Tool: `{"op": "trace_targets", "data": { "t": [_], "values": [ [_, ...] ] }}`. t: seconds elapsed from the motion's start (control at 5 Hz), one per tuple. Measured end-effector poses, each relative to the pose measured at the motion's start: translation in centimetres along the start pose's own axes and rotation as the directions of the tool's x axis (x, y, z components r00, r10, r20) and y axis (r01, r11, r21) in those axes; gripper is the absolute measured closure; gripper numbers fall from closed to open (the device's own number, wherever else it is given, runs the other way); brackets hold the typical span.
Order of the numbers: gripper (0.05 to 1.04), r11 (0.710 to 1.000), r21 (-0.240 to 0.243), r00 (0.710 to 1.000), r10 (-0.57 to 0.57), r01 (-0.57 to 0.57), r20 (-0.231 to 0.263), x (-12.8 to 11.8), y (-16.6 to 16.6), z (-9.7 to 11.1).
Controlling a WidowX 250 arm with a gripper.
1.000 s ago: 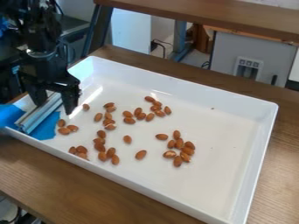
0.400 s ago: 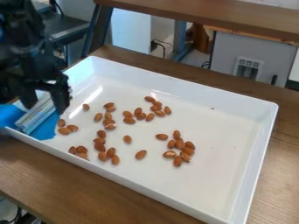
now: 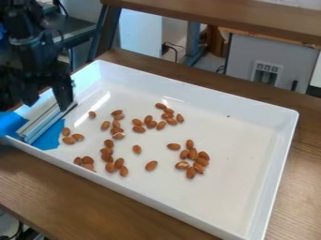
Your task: Sweep into pile
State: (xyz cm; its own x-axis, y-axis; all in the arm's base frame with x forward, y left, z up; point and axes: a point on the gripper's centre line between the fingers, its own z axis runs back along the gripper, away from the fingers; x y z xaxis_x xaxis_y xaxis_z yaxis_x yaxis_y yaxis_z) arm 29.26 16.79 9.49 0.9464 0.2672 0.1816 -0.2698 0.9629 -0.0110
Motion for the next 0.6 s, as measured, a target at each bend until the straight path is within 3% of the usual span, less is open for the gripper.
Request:
{"op": "trace_targets", "data": {
  "t": [0.6],
  "values": [
    [0.083, 0.998, 0.06, 0.999, -0.028, 0.027, 0.024, 0.0, 0.9, -1.3]
  ]
}}
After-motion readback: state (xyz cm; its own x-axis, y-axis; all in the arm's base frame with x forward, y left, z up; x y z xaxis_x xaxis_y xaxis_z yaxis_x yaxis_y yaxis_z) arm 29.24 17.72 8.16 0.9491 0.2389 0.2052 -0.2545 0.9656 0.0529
